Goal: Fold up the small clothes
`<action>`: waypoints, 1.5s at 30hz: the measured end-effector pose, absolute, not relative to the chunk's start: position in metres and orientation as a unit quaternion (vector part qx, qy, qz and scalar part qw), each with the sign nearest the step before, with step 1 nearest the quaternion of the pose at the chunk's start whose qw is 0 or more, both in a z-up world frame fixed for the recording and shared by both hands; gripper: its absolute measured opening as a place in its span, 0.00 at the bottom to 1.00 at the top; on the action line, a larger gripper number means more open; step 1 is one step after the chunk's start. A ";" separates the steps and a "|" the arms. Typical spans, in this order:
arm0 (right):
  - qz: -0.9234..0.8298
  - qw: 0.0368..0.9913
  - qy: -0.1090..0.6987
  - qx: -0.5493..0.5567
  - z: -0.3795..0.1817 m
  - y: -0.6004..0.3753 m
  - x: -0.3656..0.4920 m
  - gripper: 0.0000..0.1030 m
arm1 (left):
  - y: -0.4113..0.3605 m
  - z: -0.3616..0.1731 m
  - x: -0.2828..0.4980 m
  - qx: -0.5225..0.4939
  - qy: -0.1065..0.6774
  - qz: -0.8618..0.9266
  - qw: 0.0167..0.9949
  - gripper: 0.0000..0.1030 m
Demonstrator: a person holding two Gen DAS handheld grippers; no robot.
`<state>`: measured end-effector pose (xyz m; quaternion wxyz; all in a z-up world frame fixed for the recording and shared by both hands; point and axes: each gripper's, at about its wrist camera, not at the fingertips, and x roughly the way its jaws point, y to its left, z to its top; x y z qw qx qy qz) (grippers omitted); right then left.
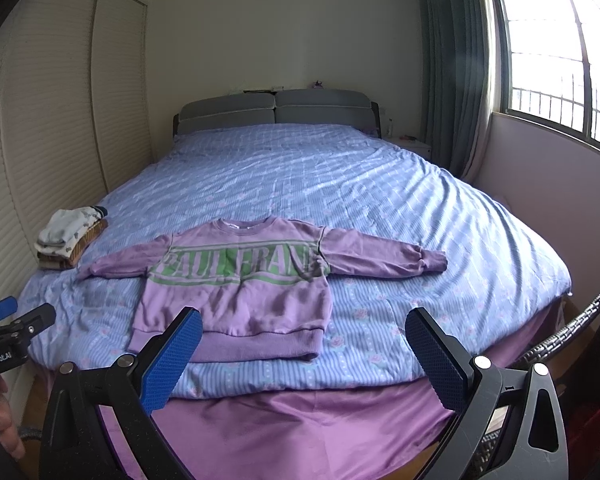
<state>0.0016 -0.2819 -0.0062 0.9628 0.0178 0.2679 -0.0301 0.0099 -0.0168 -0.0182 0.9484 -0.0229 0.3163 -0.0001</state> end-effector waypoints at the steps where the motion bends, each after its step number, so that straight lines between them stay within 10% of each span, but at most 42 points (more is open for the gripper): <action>1: -0.034 0.963 0.266 0.021 -0.006 -0.286 0.004 1.00 | -0.023 -0.018 0.013 -0.019 0.312 -0.003 0.950 1.00; 29: -0.213 0.918 0.286 0.175 -0.074 -0.486 0.177 0.96 | -0.205 -0.058 0.237 0.014 0.311 -0.048 0.949 1.00; 37: -0.223 0.885 0.340 0.227 -0.128 -0.529 0.227 0.63 | -0.234 -0.091 0.284 0.016 0.336 -0.037 0.941 1.00; 45: -0.214 0.850 0.361 0.318 -0.169 -0.564 0.256 0.61 | -0.254 -0.114 0.310 0.026 0.353 -0.035 0.935 1.00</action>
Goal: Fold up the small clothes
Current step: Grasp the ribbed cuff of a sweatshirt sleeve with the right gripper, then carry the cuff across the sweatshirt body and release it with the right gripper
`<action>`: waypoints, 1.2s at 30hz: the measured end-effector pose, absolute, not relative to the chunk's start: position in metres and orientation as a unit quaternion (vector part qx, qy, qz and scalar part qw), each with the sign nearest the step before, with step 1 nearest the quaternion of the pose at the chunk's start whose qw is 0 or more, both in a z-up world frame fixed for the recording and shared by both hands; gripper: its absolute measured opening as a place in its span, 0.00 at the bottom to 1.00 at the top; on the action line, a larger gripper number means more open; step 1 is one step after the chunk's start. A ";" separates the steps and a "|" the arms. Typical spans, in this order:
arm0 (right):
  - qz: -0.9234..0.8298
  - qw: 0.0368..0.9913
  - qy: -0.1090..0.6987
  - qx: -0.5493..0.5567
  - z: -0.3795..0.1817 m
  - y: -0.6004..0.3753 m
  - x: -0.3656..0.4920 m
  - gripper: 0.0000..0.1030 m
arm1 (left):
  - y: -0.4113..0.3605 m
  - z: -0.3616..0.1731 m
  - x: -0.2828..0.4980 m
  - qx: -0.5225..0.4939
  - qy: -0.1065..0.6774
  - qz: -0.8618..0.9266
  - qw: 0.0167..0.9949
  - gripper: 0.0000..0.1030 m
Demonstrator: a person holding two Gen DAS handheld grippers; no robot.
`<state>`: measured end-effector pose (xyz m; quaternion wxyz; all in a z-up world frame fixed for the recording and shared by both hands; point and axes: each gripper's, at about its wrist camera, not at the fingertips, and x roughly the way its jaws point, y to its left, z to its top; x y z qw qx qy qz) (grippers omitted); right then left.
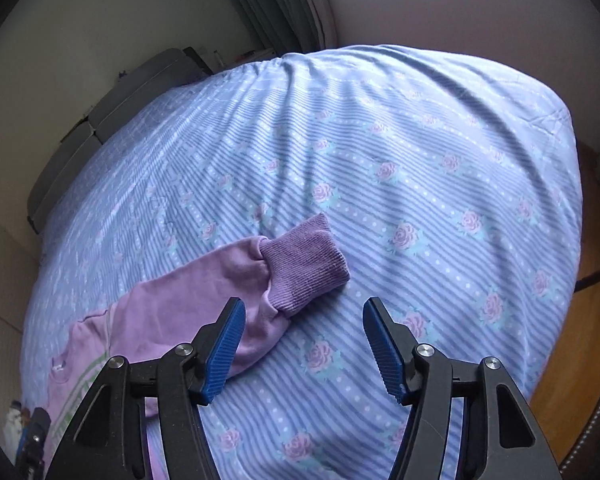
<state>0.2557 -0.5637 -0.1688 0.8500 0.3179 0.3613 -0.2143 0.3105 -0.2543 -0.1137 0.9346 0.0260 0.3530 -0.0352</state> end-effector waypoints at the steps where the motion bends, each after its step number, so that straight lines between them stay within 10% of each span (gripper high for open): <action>1: -0.214 0.846 0.365 0.323 -0.173 -0.566 0.260 0.61 | -0.256 -0.115 0.312 0.026 0.354 -0.036 0.934 1.00; 11: -0.197 0.825 0.376 0.373 -0.208 -0.587 0.288 0.43 | -0.270 -0.130 0.345 0.030 0.360 -0.033 0.932 1.00; 15: -0.172 0.821 0.365 0.403 -0.209 -0.596 0.288 0.13 | -0.261 -0.132 0.352 0.022 0.368 -0.022 0.929 1.00; 36: -0.082 0.967 0.230 0.066 -0.015 -0.315 0.316 0.11 | -0.001 -0.076 0.294 -0.026 0.343 0.119 0.931 1.00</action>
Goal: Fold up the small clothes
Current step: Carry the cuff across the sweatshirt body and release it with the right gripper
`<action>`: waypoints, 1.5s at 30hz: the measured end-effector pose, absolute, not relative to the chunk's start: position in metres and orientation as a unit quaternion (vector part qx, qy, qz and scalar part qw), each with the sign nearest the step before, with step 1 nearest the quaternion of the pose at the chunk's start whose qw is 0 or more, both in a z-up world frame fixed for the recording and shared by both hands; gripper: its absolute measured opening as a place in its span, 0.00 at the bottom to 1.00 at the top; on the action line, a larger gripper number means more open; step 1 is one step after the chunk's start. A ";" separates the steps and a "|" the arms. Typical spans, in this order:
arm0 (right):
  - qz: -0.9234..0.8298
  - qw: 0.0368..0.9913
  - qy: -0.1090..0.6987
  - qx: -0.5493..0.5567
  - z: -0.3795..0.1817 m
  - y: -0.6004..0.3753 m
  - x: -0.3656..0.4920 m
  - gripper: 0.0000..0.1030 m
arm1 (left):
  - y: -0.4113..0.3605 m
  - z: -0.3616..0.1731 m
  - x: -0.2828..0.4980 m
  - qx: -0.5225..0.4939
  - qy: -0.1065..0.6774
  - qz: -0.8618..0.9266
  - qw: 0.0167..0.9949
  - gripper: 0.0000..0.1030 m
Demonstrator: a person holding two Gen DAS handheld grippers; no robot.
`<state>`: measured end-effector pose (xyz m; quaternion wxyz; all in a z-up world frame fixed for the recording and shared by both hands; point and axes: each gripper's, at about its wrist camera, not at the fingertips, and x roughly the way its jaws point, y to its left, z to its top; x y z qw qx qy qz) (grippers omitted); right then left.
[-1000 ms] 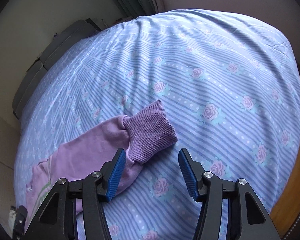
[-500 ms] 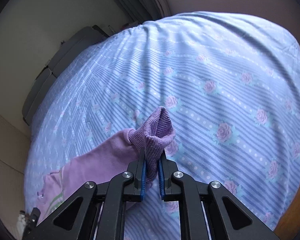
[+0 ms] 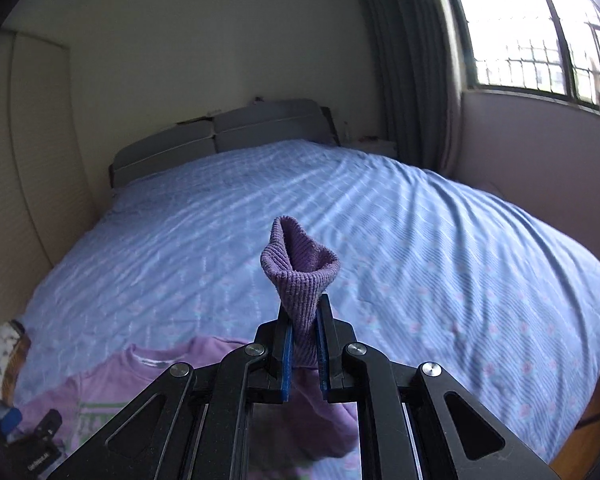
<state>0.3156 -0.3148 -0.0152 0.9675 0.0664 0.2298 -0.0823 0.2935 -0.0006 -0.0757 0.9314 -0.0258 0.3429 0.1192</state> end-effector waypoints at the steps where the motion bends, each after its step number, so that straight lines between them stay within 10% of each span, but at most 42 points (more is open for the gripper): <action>1: -0.069 0.970 0.229 0.050 -0.016 -0.290 0.321 0.11 | 0.013 -0.073 0.290 -0.026 0.340 0.128 0.931 1.00; 17: -0.004 0.922 0.347 -0.169 -0.164 -0.057 0.354 0.11 | 0.149 -0.092 0.249 -0.045 0.359 0.209 0.909 1.00; 20: 0.016 0.911 0.375 -0.173 -0.182 -0.049 0.349 0.24 | 0.153 -0.097 0.247 -0.053 0.363 0.212 0.906 1.00; 24: 0.052 0.915 0.368 -0.157 -0.182 -0.051 0.328 0.48 | 0.148 -0.100 0.248 -0.057 0.367 0.205 0.906 1.00; 38: 0.017 0.936 0.353 0.011 -0.134 -0.184 0.283 0.48 | 0.044 -0.109 0.287 -0.025 0.362 0.076 0.929 1.00; 45: -0.042 0.934 0.350 0.062 -0.129 -0.264 0.270 0.48 | -0.027 -0.132 0.328 0.024 0.382 -0.004 0.924 0.74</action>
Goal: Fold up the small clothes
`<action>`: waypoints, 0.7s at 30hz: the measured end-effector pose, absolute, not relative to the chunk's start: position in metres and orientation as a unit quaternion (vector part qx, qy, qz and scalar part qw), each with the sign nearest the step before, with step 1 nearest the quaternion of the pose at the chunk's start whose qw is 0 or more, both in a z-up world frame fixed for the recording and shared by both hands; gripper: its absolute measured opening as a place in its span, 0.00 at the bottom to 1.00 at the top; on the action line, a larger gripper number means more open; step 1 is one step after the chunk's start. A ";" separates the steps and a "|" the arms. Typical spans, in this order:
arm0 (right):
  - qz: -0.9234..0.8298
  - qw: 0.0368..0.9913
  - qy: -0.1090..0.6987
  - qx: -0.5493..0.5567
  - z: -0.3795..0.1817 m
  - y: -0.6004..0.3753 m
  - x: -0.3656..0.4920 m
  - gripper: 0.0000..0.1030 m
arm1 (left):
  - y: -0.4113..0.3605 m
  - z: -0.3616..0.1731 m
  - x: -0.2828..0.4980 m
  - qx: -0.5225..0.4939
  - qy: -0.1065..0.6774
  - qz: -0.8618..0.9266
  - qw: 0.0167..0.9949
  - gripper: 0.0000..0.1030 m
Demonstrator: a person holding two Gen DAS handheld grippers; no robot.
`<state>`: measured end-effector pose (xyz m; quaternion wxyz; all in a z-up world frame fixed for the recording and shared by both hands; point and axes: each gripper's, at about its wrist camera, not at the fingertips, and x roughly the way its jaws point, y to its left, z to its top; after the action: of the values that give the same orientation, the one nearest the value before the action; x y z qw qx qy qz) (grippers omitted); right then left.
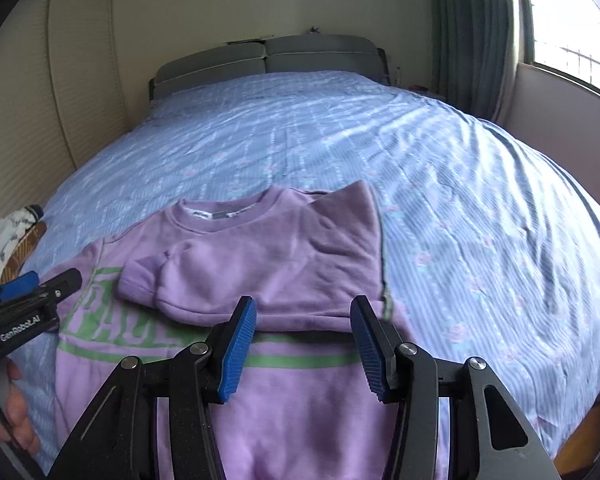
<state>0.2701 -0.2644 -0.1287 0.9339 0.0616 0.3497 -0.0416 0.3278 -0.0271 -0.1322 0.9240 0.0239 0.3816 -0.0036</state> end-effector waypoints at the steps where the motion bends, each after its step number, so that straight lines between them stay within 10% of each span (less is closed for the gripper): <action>1: -0.048 0.933 0.350 0.069 -0.130 -0.273 0.271 0.48 | -0.033 -0.136 0.334 0.027 0.382 -0.008 0.924 0.74; 11: -0.073 0.922 0.365 0.108 -0.154 -0.307 0.280 0.48 | -0.049 -0.171 0.369 0.020 0.418 -0.034 0.908 0.47; 17: -0.071 0.920 0.368 0.116 -0.161 -0.310 0.279 0.48 | -0.046 -0.178 0.362 -0.002 0.419 -0.053 0.907 0.10; 21: -0.072 0.918 0.372 0.119 -0.164 -0.311 0.279 0.48 | -0.036 -0.184 0.352 -0.016 0.420 -0.050 0.906 0.08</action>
<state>0.2788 -0.3109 -0.1643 0.9179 0.1187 0.3719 -0.0718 0.3525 -0.0364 -0.1836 0.9060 -0.0157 0.4201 -0.0503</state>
